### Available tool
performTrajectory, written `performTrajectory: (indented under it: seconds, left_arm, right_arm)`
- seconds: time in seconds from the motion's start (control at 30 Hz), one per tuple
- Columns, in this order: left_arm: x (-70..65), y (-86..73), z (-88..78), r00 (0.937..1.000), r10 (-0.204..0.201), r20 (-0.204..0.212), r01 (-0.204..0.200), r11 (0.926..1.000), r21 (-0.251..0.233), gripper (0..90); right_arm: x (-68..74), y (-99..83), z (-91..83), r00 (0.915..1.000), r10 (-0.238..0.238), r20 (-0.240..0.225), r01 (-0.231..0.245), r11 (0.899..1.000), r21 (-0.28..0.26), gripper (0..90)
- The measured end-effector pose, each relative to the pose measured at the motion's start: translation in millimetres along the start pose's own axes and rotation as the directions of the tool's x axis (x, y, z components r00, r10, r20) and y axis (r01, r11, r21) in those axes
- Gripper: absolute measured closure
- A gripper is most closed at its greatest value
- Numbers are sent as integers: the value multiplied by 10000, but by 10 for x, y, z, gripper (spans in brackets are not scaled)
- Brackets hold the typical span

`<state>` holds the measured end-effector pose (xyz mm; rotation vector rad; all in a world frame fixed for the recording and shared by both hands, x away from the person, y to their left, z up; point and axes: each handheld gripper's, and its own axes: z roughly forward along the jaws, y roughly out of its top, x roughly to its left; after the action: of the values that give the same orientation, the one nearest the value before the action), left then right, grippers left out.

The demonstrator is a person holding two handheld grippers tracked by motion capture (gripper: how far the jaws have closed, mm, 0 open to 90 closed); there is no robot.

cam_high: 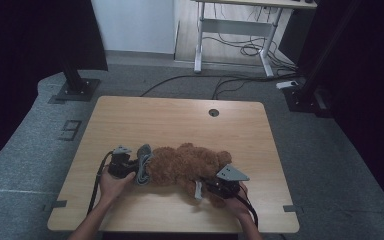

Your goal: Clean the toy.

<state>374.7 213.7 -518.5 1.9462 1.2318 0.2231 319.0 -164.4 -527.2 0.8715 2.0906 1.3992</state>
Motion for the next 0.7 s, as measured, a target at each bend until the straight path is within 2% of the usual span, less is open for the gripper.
performTrajectory:
  seconds: [0.07, 0.2, 0.3, 0.43, 0.5, 0.6, 0.7]
  left_arm:
    - [-15, 75, -67, 9998, 151, -122, -152, 9998, -130, 760]
    - [-149, 379, -280, 9991, 421, 20, -416, 9935, -1061, 758]
    - [-369, 660, -340, 9957, 914, 151, -880, 9844, -1521, 757]
    - [-662, 898, -177, 9871, 1581, 265, -1534, 9795, -1305, 753]
    - [-765, 939, -30, 9852, 1667, 390, -1620, 9813, -1035, 752]
    - [-843, 907, 163, 9838, 1700, 572, -1661, 9838, -670, 751]
    - [-842, 819, 261, 9846, 1556, 802, -1504, 9864, -669, 754]
  right_arm:
    - [-8, -3, -4, 10000, 33, 2, -33, 10000, -1, 521]
    - [-26, -9, -5, 10000, 62, 10, -62, 10000, -19, 521]
    - [-18, -4, -2, 10000, 15, 40, -15, 10000, -1, 520]
    - [-14, -3, 4, 9999, -95, 107, 95, 10000, -12, 514]
    - [-7, -5, 9, 9994, -267, 198, 267, 9996, -15, 502]
    - [-14, -9, 7, 9988, -412, 282, 411, 9991, 41, 462]
    - [-39, -17, -21, 9985, -516, 189, 513, 9986, 149, 353]
